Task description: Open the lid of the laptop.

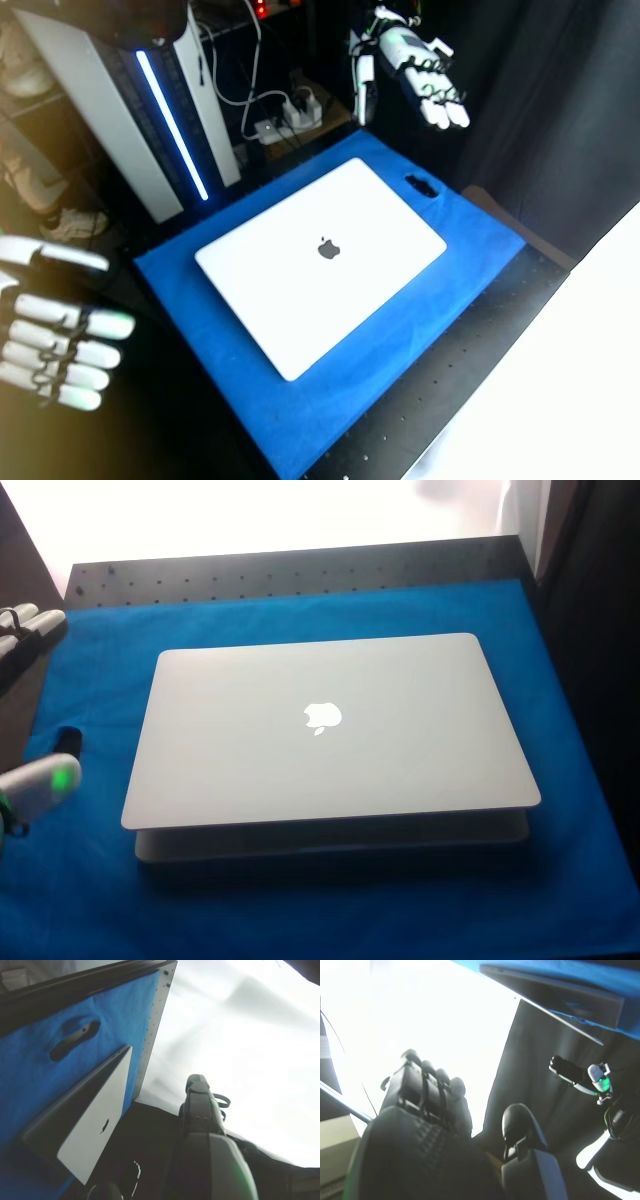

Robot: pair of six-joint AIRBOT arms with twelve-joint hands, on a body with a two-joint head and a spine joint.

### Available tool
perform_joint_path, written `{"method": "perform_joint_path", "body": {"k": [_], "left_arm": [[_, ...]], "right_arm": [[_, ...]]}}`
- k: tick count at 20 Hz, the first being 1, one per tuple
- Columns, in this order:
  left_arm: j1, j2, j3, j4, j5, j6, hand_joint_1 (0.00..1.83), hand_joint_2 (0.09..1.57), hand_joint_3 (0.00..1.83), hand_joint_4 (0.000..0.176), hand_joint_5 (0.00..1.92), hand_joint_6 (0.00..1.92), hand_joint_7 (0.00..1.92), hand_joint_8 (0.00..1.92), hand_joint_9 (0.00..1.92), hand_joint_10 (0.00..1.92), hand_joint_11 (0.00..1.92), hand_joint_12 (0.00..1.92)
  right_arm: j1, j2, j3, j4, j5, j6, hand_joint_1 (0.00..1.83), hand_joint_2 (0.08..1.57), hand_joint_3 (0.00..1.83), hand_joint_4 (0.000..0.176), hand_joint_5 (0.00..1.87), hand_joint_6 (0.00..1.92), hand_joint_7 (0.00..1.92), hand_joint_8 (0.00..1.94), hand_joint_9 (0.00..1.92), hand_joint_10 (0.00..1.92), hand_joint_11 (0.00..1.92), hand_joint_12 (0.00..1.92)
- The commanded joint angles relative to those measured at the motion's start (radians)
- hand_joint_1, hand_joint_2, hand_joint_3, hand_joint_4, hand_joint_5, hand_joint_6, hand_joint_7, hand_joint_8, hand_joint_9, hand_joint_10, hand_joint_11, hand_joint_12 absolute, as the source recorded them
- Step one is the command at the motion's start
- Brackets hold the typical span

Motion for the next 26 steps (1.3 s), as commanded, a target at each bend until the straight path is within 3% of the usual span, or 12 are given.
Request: {"method": "perform_joint_path", "body": {"k": [1, 4, 6, 8, 12, 15, 17, 18, 19, 21, 23, 26], "left_arm": [[-0.009, 0.011, 0.009, 0.002, -0.115, -0.004, 0.25, 1.4, 0.02, 0.0, 0.0, 0.0, 0.0, 0.0, 0.0, 0.0, 0.0, 0.01], [-0.024, 0.033, 0.017, 0.044, -0.068, -0.003, 0.19, 1.36, 0.0, 0.0, 0.0, 0.0, 0.0, 0.0, 0.0, 0.0, 0.0, 0.0], [-0.068, 0.053, 0.029, 0.106, -0.001, 0.0, 0.17, 1.28, 0.0, 0.0, 0.0, 0.0, 0.0, 0.0, 0.0, 0.0, 0.0, 0.0], [-0.126, 0.058, 0.042, 0.166, 0.07, 0.003, 0.18, 1.17, 0.0, 0.0, 0.0, 0.0, 0.0, 0.0, 0.0, 0.0, 0.0, 0.0], [-0.223, 0.052, 0.064, 0.262, 0.227, 0.003, 0.52, 0.86, 0.0, 0.0, 0.0, 0.0, 0.0, 0.0, 0.0, 0.0, 0.0, 0.0], [-0.23, 0.053, 0.065, 0.289, 0.257, 0.003, 0.57, 0.78, 0.0, 0.0, 0.0, 0.0, 0.0, 0.0, 0.0, 0.0, 0.0, 0.0], [-0.25, 0.052, 0.068, 0.31, 0.288, 0.003, 0.54, 0.75, 0.0, 0.0, 0.0, 0.0, 0.0, 0.0, 0.0, 0.0, 0.0, 0.0], [-0.281, 0.048, 0.073, 0.334, 0.324, 0.003, 0.53, 0.74, 0.0, 0.021, 0.0, 0.0, 0.0, 0.0, 0.0, 0.0, 0.0, 0.0], [-0.317, 0.037, 0.082, 0.361, 0.37, 0.003, 0.51, 0.74, 0.0, 0.022, 0.0, 0.0, 0.0, 0.0, 0.0, 0.0, 0.0, 0.0], [-0.383, 0.012, 0.102, 0.405, 0.449, 0.003, 0.51, 0.74, 0.0, 0.0, 0.0, 0.0, 0.0, 0.0, 0.0, 0.0, 0.0, 0.0], [-0.445, -0.017, 0.123, 0.439, 0.517, 0.002, 0.51, 0.78, 0.01, 0.0, 0.0, 0.0, 0.0, 0.0, 0.0, 0.0, 0.0, 0.0], [-0.483, -0.046, 0.139, 0.465, 0.559, 0.001, 0.47, 0.78, 0.01, 0.0, 0.0, 0.0, 0.0, 0.0, 0.0, 0.0, 0.0, 0.0]], "right_arm": [[0.013, 0.0, 0.005, 0.022, 0.11, 0.002, 0.24, 1.32, 0.01, 0.133, 0.14, 0.0, 0.0, 0.0, 0.0, 0.0, 0.0, 0.0], [0.017, 0.0, 0.008, 0.005, 0.085, -0.001, 0.2, 1.31, 0.0, 0.128, 0.06, 0.0, 0.0, 0.0, 0.0, 0.0, 0.15, 0.06], [0.043, 0.001, 0.014, -0.038, 0.031, -0.005, 0.17, 1.31, 0.0, 0.085, 0.02, 0.0, 0.0, 0.0, 0.0, 0.0, 0.0, 0.0], [0.063, 0.002, 0.018, -0.081, -0.011, -0.007, 0.19, 1.33, 0.0, 0.026, 0.0, 0.0, 0.0, 0.0, 0.0, 0.0, 0.0, 0.0], [0.121, 0.012, 0.03, -0.211, -0.131, -0.007, 0.14, 1.33, 0.01, 0.017, 0.0, 0.0, 0.0, 0.0, 0.0, 0.0, 0.0, 0.0], [0.177, 0.022, 0.035, -0.313, -0.225, -0.007, 0.01, 1.32, 0.0, 0.008, 0.0, 0.0, 0.0, 0.0, 0.0, 0.0, 0.0, 0.0], [0.195, 0.028, 0.039, -0.36, -0.268, -0.007, 0.0, 1.32, 0.0, 0.005, 0.0, 0.0, 0.0, 0.0, 0.0, 0.0, 0.0, 0.0], [0.209, 0.037, 0.039, -0.391, -0.301, -0.007, 0.0, 1.32, 0.0, 0.009, 0.0, 0.0, 0.0, 0.0, 0.0, 0.0, 0.0, 0.0], [0.217, 0.046, 0.039, -0.419, -0.333, -0.007, 0.0, 1.31, 0.0, 0.013, 0.0, 0.0, 0.0, 0.0, 0.0, 0.0, 0.0, 0.0], [0.221, 0.057, 0.038, -0.446, -0.359, -0.007, 0.0, 1.31, 0.0, 0.015, 0.0, 0.0, 0.0, 0.0, 0.0, 0.0, 0.0, 0.0], [0.221, 0.063, 0.037, -0.458, -0.369, -0.007, 0.0, 1.3, 0.0, 0.022, 0.0, 0.0, 0.0, 0.0, 0.0, 0.0, 0.0, 0.0], [0.222, 0.064, 0.038, -0.494, -0.39, -0.007, 0.0, 1.3, 0.0, 0.002, 0.0, 0.0, 0.0, 0.0, 0.0, 0.0, 0.0, 0.0]]}}
